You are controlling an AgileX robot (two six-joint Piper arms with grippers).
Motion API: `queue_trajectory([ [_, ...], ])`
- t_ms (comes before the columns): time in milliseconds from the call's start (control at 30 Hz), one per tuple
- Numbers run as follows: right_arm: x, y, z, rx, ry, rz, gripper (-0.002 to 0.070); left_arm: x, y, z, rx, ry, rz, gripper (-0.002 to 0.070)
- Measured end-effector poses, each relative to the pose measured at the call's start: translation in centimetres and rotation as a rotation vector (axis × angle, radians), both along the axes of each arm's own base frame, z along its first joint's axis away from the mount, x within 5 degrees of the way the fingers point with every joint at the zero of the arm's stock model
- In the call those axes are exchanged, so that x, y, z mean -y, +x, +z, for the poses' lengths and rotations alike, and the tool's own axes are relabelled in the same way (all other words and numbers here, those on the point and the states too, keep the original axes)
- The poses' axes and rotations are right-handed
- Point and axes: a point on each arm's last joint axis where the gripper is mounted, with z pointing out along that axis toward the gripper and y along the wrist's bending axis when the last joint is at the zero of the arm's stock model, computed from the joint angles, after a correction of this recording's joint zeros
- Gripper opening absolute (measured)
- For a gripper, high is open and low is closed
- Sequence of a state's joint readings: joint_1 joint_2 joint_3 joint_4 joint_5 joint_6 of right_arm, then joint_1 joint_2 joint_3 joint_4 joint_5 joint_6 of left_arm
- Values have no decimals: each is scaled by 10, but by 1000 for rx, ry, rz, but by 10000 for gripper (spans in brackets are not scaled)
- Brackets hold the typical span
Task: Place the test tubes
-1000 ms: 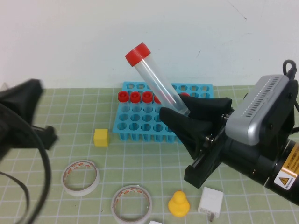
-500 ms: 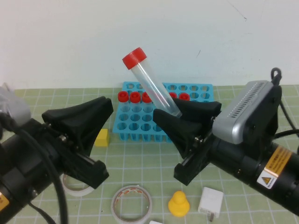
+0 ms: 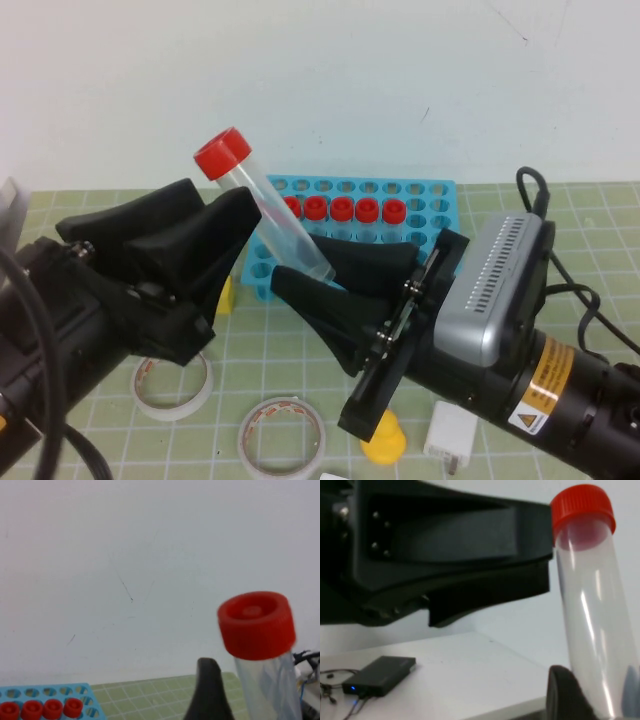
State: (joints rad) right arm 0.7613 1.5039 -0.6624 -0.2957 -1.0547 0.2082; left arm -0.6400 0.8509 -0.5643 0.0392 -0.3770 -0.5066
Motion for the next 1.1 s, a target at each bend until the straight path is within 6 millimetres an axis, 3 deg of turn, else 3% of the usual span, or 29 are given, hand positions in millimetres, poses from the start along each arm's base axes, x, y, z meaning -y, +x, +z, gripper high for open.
queue_trajectory([
  [433, -12, 0, -20, 19, -35, 94, 233, -3, 2, 2, -59, -117, 26, 468],
  [633, -30, -20, -25, 13, -47, 185, 233, -4, 2, 2, -65, -120, 27, 453],
  [800, -29, -19, -25, 29, -48, 163, 233, -3, 2, -1, -84, -106, 25, 405],
  [1100, -23, -7, -22, 23, -12, 16, 233, -4, 2, 4, -32, -113, 35, 413],
])
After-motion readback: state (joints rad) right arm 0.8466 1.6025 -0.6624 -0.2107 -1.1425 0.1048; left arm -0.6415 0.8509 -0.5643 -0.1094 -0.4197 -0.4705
